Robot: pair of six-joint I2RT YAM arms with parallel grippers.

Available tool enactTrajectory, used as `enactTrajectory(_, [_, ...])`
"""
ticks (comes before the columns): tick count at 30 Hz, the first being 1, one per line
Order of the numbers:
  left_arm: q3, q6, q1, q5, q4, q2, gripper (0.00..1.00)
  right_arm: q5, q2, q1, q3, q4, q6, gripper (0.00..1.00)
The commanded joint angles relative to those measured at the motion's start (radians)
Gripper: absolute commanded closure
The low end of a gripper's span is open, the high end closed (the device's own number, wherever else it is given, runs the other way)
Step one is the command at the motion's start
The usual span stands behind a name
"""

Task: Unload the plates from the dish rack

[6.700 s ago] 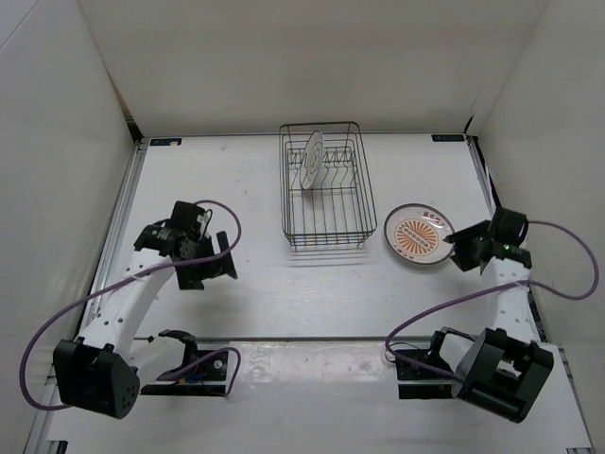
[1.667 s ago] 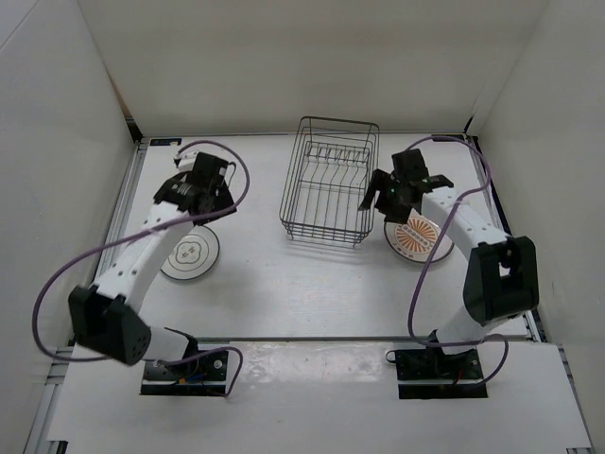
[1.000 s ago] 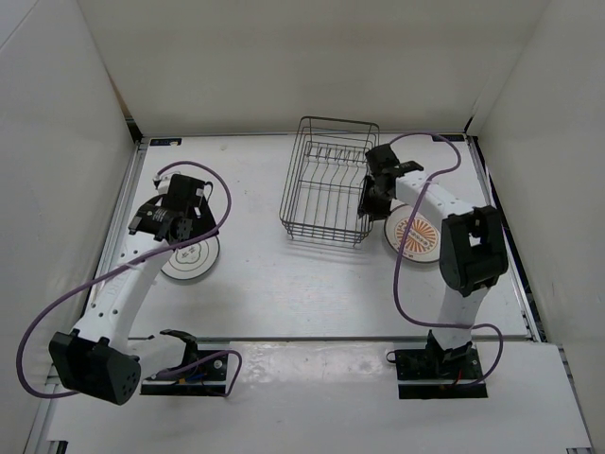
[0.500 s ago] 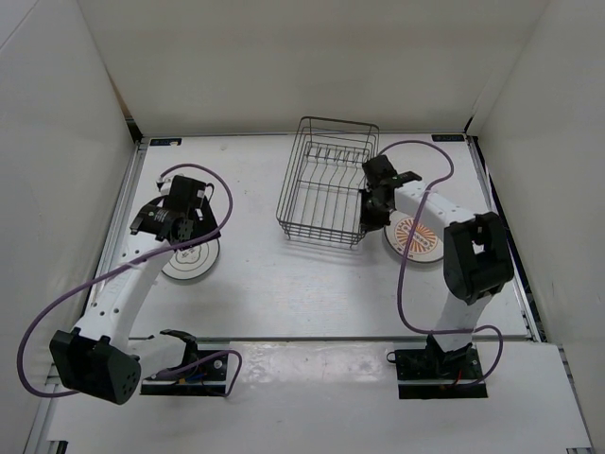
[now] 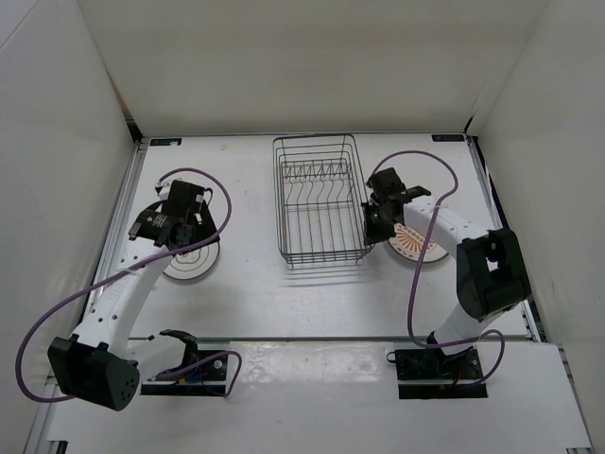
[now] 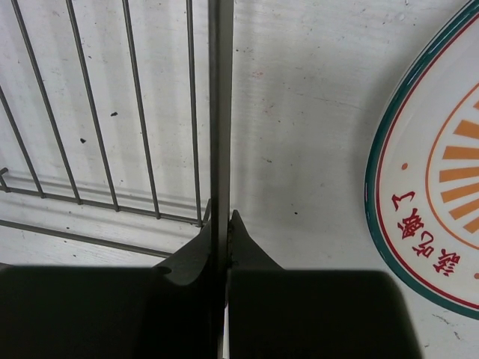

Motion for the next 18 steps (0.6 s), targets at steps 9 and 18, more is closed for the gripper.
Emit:
enactTrajectory(9, [-0.012,0.008,0.005,-0.001,-0.001,-0.045,0.01,0.073,0.050,0.009,0.199,-0.199,0.154,0.33])
enactTrajectory(18, [-0.060,0.228,-0.009,0.071,0.139,-0.108,0.01,0.162,-0.101,-0.001,0.492,-0.266,0.246,0.10])
